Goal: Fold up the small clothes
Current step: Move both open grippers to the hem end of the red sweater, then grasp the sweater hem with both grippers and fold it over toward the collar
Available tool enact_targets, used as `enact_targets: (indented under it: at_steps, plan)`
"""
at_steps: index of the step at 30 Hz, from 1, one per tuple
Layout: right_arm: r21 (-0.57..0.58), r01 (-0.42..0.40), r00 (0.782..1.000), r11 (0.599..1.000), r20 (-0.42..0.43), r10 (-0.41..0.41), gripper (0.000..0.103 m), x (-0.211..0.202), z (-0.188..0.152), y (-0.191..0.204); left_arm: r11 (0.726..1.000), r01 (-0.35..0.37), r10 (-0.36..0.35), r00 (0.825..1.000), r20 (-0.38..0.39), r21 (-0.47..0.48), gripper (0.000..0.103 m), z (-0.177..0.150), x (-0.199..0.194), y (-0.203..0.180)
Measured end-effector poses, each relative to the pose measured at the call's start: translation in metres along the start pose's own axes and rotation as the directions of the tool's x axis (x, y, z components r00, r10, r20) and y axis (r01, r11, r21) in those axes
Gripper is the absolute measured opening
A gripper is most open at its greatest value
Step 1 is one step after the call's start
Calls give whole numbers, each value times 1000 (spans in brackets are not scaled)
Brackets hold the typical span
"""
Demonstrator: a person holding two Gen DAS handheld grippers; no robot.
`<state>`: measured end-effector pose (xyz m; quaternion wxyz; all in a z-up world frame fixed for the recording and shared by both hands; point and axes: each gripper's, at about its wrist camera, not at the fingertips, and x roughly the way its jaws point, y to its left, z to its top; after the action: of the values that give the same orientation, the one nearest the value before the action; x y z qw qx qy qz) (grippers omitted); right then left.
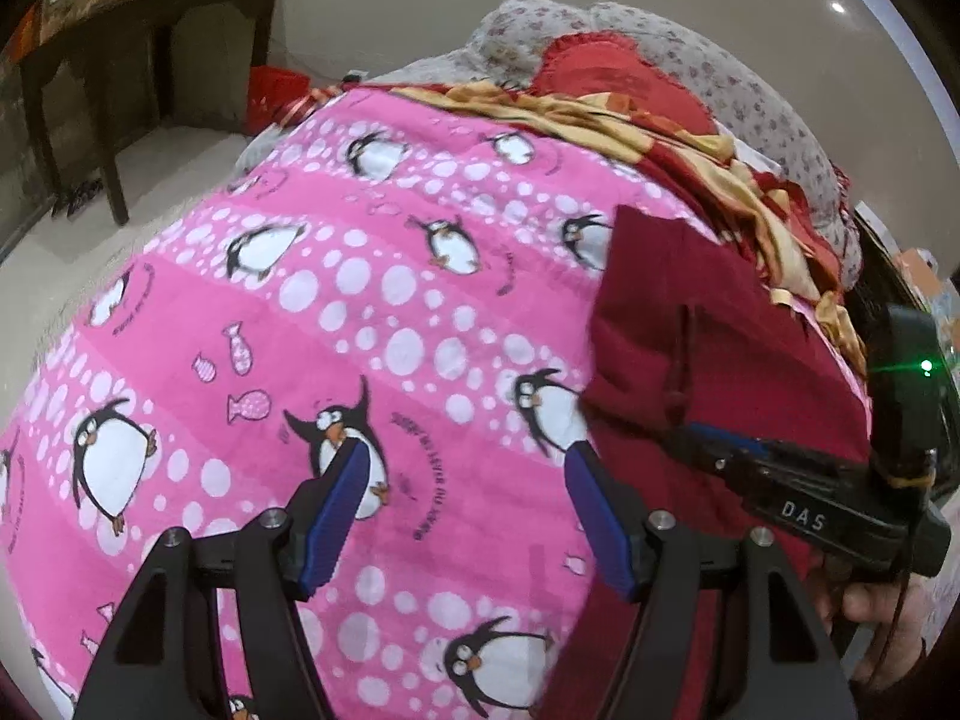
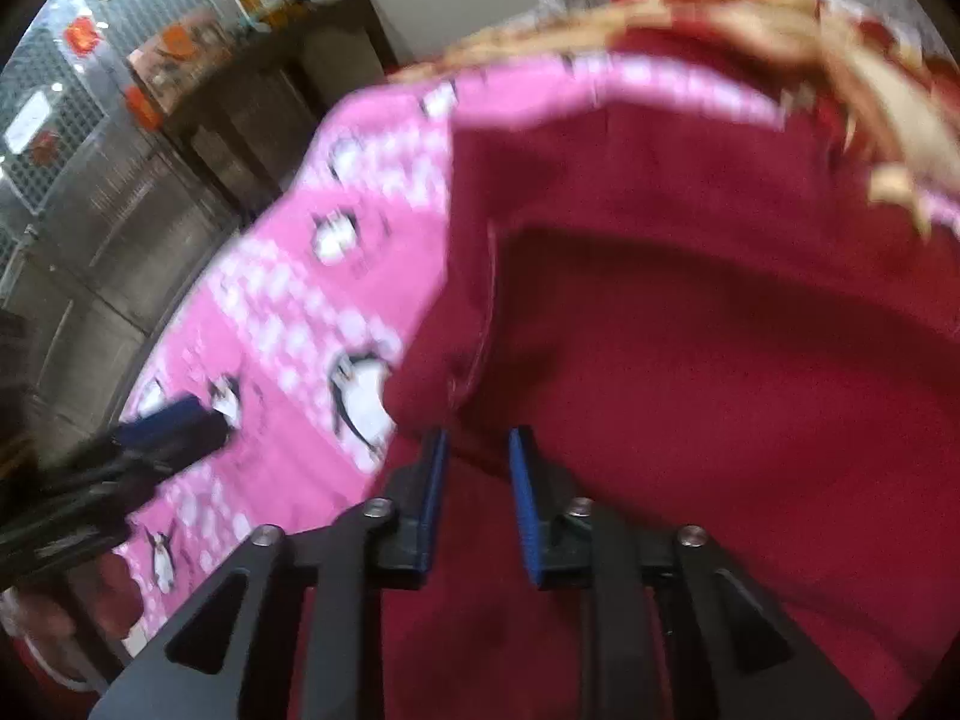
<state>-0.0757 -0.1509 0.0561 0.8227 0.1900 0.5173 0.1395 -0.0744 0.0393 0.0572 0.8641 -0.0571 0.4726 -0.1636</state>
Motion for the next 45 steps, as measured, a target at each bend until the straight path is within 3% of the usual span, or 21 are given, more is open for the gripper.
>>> enact_targets:
  at_steps: [3, 7, 12, 18, 21, 25, 28, 34, 35, 36, 38, 42, 45]
  plan:
    - [15, -31, 998, 999, 52, 30, 46, -30, -11, -5, 999, -12, 11, 1000, 14, 42, 72, -3, -5, -9]
    - [77, -93, 992, 993, 96, 86, 48, -94, -44, -31, 998, 8, -8, 1000, -2, 58, 72, -9, -7, -17]
    - [105, -162, 987, 981, 29, 160, 53, -156, -103, -64, 995, 54, -53, 999, -11, 85, 77, -22, -15, -28]
    - [92, 28, 999, 995, -22, -26, 55, -225, -184, -89, 987, 110, -104, 993, -53, 118, 80, -42, -27, -42]
    - [153, 63, 998, 986, -9, -62, 57, -248, -217, -106, 984, 112, -101, 991, -82, 138, 80, -55, -34, -46]
    - [223, 34, 999, 974, -5, -33, 62, -250, -256, -112, 977, 141, -119, 983, -139, 160, 80, -77, -45, -46]
    - [228, 43, 999, 973, -10, -42, 62, -238, -276, -108, 974, 109, -74, 981, -177, 201, 81, -97, -50, -42]
    - [311, -22, 998, 950, -45, 38, 62, -209, -306, -106, 956, 79, -13, 973, -231, 283, 81, -129, -59, -37]
    - [301, -24, 998, 953, -44, 39, 60, -208, -309, -102, 954, 83, -13, 971, -237, 288, 81, -132, -59, -36]
    - [285, -19, 999, 958, -32, 29, 49, -209, -310, -97, 950, 84, -8, 970, -245, 301, 81, -137, -61, -37]
    - [231, -8, 1000, 973, 9, 6, 37, -218, -309, -86, 942, 79, 6, 968, -250, 327, 81, -144, -63, -38]
    - [183, -27, 996, 983, 94, 10, 35, -235, -304, -78, 932, 72, 32, 960, -277, 355, 81, -156, -64, -39]
    - [180, -34, 998, 983, 61, 23, 35, -227, -304, -83, 936, 87, 25, 950, -311, 340, 81, -163, -60, -38]
